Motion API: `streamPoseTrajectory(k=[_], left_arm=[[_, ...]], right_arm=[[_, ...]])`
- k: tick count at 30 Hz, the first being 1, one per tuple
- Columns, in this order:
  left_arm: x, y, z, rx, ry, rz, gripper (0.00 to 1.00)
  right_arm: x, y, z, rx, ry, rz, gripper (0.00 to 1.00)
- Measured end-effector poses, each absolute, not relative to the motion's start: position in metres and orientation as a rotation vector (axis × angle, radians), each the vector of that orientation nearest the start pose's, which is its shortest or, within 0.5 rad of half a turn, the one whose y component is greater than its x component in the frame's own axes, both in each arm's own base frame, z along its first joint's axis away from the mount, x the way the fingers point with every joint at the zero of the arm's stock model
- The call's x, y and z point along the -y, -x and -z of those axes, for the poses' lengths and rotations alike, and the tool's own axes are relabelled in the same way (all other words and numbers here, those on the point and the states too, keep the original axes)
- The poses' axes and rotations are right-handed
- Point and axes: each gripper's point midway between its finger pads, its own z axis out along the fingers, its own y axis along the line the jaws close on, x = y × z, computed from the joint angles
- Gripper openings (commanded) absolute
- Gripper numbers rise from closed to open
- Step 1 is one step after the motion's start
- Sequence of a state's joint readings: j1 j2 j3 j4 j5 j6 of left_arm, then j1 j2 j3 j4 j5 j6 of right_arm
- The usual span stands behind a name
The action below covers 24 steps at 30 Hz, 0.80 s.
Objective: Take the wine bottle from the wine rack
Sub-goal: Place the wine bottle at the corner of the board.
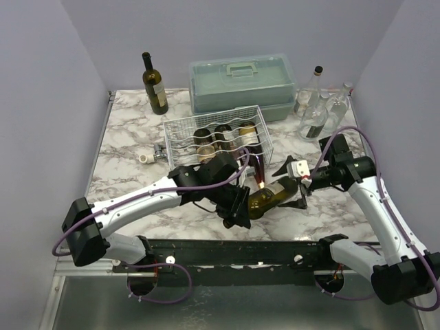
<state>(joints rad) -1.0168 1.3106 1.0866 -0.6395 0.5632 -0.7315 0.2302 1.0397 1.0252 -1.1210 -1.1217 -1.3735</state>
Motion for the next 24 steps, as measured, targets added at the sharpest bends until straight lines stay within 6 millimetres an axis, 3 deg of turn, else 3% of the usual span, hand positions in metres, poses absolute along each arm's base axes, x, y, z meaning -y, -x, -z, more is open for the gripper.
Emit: streamPoseTrajectory(k=[9, 24], left_arm=[[0.347, -0.068, -0.189, -2.765, -0.755, 1.343, 0.00], [0.367, -0.070, -0.175, -2.841, -0.814, 1.376, 0.00]], right_arm=[[-0.176, -0.150, -0.187, -1.275, 1.743, -0.877, 0.99], [-0.174, -0.141, -0.146, -1.283, 1.807, -0.881, 0.99]])
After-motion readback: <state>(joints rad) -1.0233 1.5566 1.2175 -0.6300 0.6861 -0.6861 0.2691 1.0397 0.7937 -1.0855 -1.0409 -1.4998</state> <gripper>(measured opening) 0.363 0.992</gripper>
